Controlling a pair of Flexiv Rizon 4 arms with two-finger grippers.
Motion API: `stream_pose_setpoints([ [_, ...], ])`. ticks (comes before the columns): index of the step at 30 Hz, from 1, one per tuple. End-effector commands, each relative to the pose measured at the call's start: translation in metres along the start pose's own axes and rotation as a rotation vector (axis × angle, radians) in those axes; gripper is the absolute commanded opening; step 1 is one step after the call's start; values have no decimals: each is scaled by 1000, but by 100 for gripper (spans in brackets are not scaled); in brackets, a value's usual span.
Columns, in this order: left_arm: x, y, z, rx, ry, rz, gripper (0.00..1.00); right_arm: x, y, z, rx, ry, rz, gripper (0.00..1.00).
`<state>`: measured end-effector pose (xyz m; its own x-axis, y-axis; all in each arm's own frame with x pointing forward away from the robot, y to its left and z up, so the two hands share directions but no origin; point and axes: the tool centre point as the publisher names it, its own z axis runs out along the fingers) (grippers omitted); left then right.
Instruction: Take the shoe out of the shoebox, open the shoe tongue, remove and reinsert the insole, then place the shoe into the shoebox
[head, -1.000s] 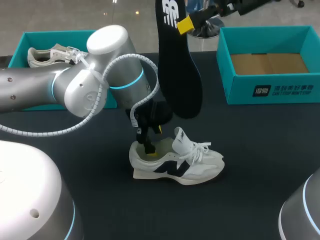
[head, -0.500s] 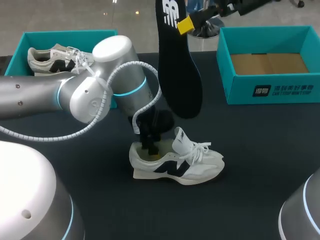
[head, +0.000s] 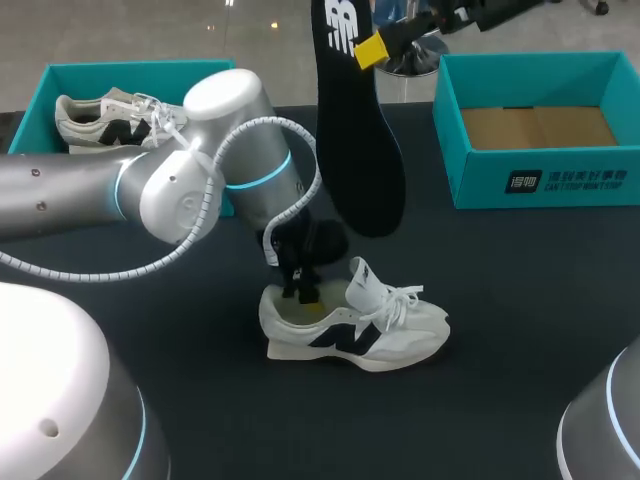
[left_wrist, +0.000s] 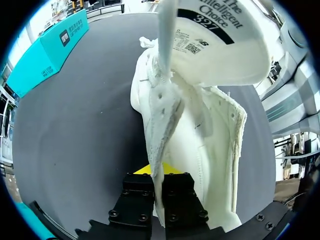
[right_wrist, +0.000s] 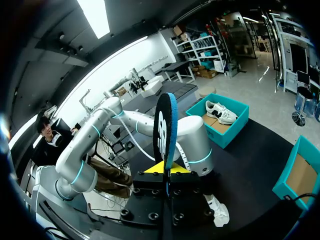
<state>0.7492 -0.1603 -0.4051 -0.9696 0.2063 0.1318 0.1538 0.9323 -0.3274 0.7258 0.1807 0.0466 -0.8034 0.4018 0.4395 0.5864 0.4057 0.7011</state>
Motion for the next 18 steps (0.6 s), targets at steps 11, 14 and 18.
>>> stream_pose_setpoints([
  [11, -17, -22, -43, 13, 149, 435, 0, 0, 2, 1, 3, -1, 1, 0],
  [14, -23, -25, -50, -32, 179, 554, 0, 0, 2, 1, 3, -1, 1, 0],
  [18, -24, -28, -53, -98, 161, 773, 0, 0, 2, 1, 3, -1, 1, 0],
])
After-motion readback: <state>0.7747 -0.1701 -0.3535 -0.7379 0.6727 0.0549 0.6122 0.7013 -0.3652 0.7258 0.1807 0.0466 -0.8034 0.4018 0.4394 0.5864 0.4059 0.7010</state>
